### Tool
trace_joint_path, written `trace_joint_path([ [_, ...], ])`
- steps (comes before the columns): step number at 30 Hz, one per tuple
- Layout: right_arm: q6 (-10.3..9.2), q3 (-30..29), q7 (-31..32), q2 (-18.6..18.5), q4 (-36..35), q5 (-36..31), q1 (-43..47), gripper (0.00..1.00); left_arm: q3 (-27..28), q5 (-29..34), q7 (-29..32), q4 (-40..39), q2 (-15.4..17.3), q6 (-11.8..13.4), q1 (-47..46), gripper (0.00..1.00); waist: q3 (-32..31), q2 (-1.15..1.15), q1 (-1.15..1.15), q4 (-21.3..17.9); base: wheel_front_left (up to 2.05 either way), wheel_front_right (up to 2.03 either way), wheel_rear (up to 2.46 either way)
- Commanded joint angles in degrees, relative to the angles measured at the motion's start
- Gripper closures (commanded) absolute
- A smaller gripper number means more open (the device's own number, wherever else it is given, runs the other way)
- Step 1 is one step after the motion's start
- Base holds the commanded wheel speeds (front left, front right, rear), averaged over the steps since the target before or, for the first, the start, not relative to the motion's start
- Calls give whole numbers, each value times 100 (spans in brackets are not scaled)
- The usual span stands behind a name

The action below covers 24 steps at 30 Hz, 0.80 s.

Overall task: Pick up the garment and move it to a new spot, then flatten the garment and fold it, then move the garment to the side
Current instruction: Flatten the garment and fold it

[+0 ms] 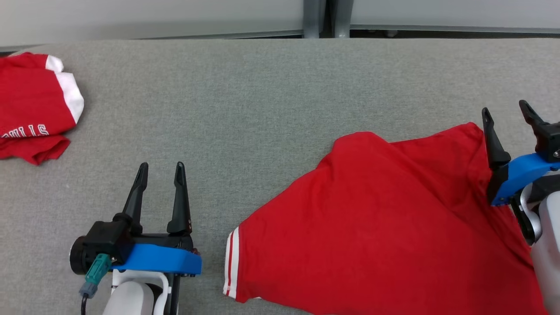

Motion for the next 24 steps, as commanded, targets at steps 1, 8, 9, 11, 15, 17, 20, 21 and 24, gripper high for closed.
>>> trace_joint_path([
  [1,-2,32,12,-55,173,0,-132,0,-14,-19,1,-29,20,26,-67,0,171,0,-1,171,0,0,0],
  [8,-2,196,43,-110,1240,144,-409,0,-98,-83,1,-59,20,86,-187,0,368,0,-1,321,0,0,0],
  [9,-2,211,25,-109,1382,166,-452,0,-107,-89,1,-62,20,96,-204,0,384,0,-1,333,0,0,0],
  [11,-2,238,24,-127,1647,184,-537,0,-133,-107,1,-62,21,118,-233,0,406,0,-1,353,0,0,0],
  [15,-2,373,-32,-100,2030,323,-710,100,-149,-134,1,-53,21,134,-261,0,423,0,-1,366,0,0,0],
  [17,-2,415,-212,-142,2074,380,-849,100,-140,-121,1,-54,20,137,-270,0,418,0,-1,342,0,0,0],
  [20,-2,447,-400,-120,2101,508,-1017,100,-145,-133,1,-43,21,149,-248,0,389,0,-1,296,0,0,0],
  [21,-2,459,-446,-110,2093,565,-1072,100,-142,-132,1,-34,21,143,-236,0,378,0,-1,282,0,0,0],
  [24,-2,514,-545,-185,2007,640,-1285,100,-131,-126,1,-16,21,128,-221,0,349,0,-1,240,0,0,0],
])
